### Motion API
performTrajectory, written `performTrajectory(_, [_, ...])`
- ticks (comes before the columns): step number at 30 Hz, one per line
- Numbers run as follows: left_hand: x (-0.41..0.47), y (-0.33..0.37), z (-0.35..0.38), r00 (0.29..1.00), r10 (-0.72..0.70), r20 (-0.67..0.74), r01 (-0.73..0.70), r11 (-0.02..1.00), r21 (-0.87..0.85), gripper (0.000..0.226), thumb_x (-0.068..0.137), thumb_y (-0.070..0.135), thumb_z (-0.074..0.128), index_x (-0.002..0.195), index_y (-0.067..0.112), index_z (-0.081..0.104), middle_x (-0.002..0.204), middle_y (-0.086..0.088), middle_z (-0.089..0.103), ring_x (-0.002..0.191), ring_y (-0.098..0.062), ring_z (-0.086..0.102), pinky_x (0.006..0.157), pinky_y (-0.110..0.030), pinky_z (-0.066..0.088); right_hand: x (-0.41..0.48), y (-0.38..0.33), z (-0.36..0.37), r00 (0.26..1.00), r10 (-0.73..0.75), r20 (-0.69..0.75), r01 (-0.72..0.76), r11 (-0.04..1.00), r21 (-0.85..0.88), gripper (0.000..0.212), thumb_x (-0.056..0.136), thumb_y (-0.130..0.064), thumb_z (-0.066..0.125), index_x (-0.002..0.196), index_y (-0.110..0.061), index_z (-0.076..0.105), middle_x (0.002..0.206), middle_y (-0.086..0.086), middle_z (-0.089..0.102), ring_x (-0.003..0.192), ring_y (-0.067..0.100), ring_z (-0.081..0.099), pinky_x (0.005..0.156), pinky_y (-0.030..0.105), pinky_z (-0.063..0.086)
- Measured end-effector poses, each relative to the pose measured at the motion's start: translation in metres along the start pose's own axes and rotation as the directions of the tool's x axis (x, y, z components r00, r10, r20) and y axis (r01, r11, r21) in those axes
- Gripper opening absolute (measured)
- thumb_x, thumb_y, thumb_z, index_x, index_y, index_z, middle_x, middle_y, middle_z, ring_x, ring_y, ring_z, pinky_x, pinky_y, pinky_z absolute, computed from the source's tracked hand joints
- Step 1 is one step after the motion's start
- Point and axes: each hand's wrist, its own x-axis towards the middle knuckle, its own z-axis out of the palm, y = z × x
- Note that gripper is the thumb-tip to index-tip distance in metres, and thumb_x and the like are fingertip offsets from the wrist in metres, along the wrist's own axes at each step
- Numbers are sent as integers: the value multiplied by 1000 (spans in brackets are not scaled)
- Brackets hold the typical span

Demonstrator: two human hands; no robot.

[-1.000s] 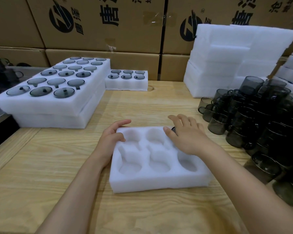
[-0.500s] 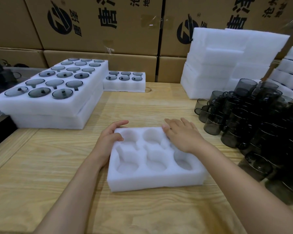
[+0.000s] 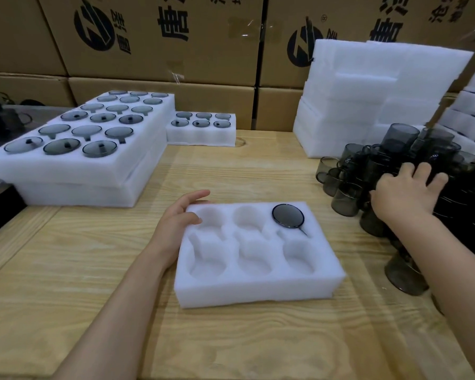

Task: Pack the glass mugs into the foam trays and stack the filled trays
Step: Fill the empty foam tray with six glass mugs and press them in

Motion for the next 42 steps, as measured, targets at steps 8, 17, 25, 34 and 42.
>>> performTrajectory(8, [3,-4,1,1000,3,-24,-4,999,-49,39,88,-9,46,114,15,63,99,-2,70,80,-17,69,65,-26,56,-8,-11,-21,972,-192,-139,236,839,490,35,93,-30,54,113,-2,62,141,14,41,129,36,30,105,45,26])
performTrajectory(17, [4,-4,1,1000,-4,-19,3,997,-71,33,92,-4,47,118,12,60,103,-5,67,83,-21,66,70,-29,56,-72,-70,-90,727,-645,-235,431,163,887,10,84,-28,67,76,-26,63,112,-9,56,104,10,55,92,30,44])
performTrajectory(25, [5,-6,1,1000,-4,-14,3,997,-79,33,92,-4,46,112,17,63,102,-3,68,83,-22,67,71,-30,56,-83,-102,-68,772,-607,-187,374,196,907,44,75,-41,74,108,-25,50,107,-14,54,93,7,51,54,17,41])
performTrajectory(34, [6,-7,0,1000,0,-9,-1,997,-75,31,91,-1,51,111,20,65,103,-1,70,85,-19,69,70,-30,56,-79,-104,-64,674,-700,-236,601,333,727,57,81,-41,69,130,-20,51,123,-1,49,116,19,40,91,27,34])
performTrajectory(42, [4,-7,1,1000,13,18,-13,999,-34,31,92,1,51,114,19,62,94,3,74,81,-16,70,66,-26,56,-87,-109,-47,628,-738,-246,628,295,720,45,89,-50,49,126,-24,50,125,-9,45,110,11,34,96,28,33])
